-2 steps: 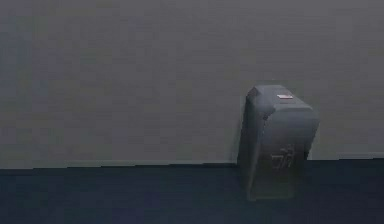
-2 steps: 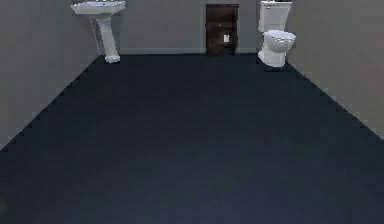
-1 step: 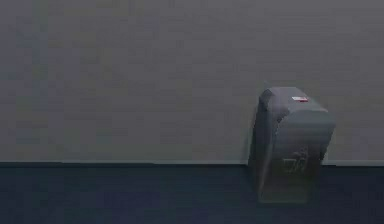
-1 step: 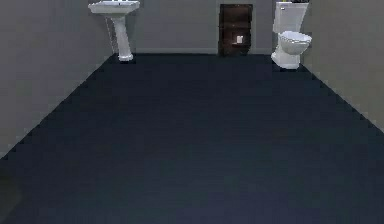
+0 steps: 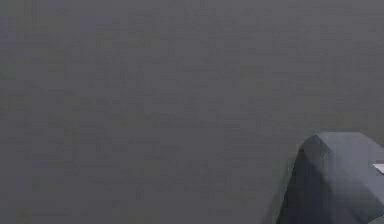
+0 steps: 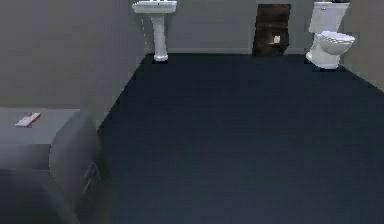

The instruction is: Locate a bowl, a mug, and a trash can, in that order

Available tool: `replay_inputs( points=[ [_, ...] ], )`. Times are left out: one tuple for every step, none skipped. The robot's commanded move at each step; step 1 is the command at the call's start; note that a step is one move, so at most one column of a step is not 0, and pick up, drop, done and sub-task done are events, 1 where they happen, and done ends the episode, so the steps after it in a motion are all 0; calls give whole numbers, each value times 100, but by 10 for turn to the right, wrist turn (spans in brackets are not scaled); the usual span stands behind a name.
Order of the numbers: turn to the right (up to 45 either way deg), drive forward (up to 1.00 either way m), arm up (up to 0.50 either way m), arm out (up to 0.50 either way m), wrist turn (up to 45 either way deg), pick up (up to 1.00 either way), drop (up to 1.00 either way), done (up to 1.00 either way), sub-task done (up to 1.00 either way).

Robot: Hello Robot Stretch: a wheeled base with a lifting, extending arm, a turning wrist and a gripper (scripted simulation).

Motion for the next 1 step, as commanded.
replay_inputs(
  points=[
    [450, 0, 0, 0, 0, 0, 0, 0, 0]
  ],
)
